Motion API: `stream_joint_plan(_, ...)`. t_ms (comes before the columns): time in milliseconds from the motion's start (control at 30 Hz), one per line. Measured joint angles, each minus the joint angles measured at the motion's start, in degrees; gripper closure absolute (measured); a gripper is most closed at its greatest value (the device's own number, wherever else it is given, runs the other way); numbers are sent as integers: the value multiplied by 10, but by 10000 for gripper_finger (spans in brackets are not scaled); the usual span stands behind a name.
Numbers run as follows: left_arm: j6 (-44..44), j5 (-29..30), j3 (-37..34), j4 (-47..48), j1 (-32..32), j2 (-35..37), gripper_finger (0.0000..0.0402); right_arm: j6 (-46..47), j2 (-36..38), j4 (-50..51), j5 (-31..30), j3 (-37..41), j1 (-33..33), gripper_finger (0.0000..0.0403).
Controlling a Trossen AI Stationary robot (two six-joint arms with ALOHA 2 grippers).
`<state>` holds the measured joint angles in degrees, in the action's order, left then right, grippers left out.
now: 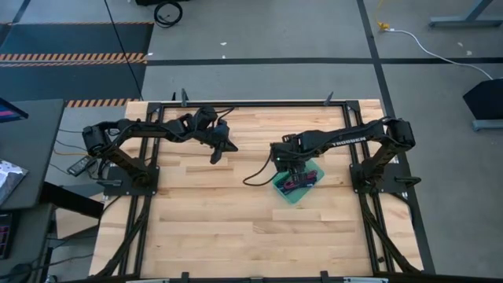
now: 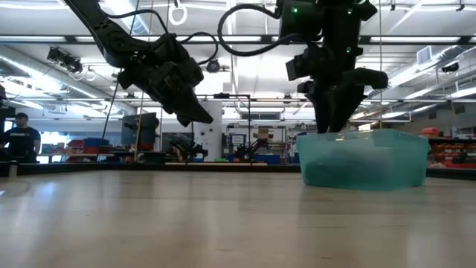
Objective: Pick and place USB-C Cables
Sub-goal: Move the green bin on the table
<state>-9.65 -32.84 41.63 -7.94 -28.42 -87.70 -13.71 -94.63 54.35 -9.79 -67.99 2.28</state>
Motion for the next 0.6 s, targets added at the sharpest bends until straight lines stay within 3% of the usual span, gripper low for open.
stream_joint_plan(267,0,0,0,1,0,0,388,-2,0,-19,9,20,1,225)
stream_joint_plan(600,0,0,0,0,0,0,389,-17,0,-115,1,77,20,244)
